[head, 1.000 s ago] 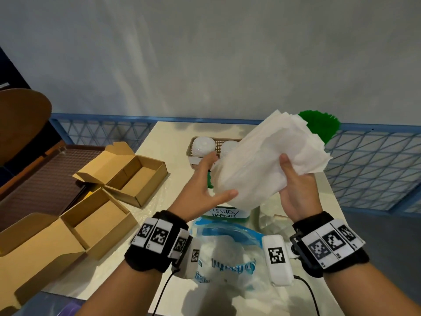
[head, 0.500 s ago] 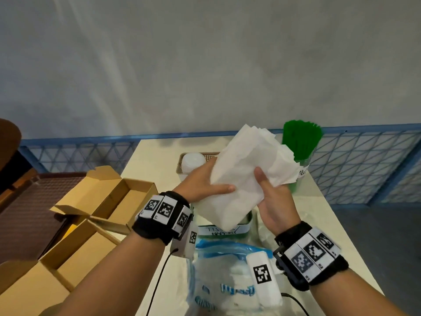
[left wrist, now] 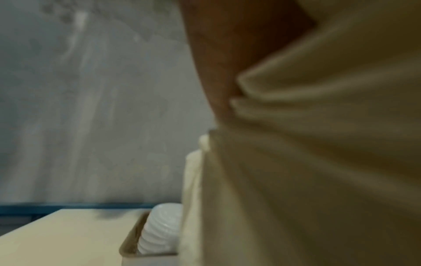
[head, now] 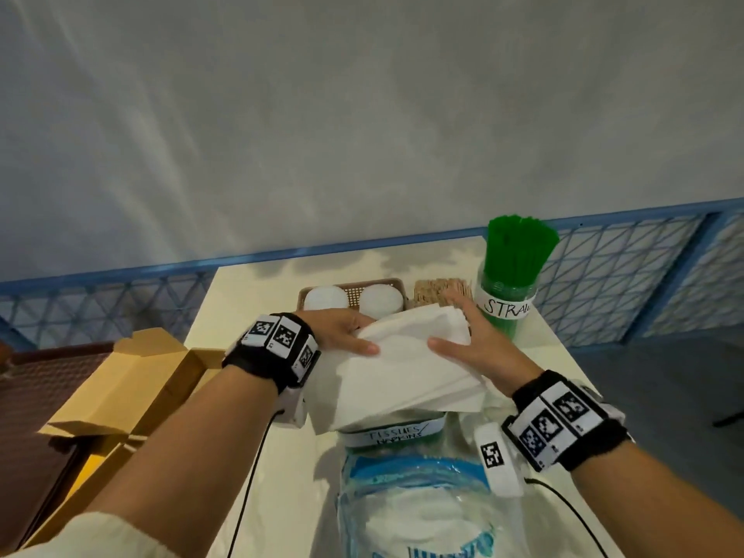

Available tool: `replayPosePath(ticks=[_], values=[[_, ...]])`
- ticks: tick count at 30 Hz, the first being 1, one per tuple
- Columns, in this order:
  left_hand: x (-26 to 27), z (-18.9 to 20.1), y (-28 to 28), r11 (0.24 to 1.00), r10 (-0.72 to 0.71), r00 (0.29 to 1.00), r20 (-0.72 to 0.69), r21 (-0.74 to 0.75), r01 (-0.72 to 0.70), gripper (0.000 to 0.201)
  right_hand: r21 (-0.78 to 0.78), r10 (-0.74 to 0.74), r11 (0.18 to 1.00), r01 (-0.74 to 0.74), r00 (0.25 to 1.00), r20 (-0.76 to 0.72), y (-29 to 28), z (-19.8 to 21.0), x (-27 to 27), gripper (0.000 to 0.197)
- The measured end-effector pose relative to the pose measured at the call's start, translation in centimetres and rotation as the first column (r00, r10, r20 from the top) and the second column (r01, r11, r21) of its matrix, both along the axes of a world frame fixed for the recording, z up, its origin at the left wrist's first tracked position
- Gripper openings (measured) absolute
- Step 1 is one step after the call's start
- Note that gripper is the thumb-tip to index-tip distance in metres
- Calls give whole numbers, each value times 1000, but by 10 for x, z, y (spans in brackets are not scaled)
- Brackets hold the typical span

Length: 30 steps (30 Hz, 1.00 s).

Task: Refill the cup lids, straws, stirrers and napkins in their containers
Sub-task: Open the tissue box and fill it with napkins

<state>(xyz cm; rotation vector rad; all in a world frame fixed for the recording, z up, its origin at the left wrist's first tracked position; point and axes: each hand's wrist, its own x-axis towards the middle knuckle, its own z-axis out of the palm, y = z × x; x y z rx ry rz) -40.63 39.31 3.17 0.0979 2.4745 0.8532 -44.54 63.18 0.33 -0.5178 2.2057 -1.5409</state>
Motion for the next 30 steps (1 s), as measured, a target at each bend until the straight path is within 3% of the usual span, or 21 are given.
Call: replayPosePath(ticks=[3,6,11,15,18,23,27,30], values=[[-14,-20,5,997,-23,1000,17,-77,24,40,273,-3,960,57,981,-196,-11,-4,-6,68],[-21,-40,8,988,-25,1000,15,-154,27,42,421,-5,903,88,981,-194,-18,-11,-12,70],[-18,-65,-5,935,57,996,-67,-347,-77,47,469,-21,879,85,990,-140,-27,-29,-15,60],[-7,-78,-5,941,103,979,-177,-302,-154,44,559,42,828,50,988,-151,-34,-40,-18,51],[5,-86,-2,953,66,964,-257,-270,-137,58,607,89,795,27,983,-160,-38,-43,-19,47],[20,-98,-5,970,64,993,-96,-228,-85,94,636,123,772,14,977,-172,-51,-41,-17,44],[24,-111,-7,942,-24,996,-90,-335,-8,118,697,192,717,-17,966,-174,-62,-45,-15,53],[23,-118,-11,932,-68,992,-107,-360,25,122,764,263,644,-41,949,-171,-67,-48,-11,48]])
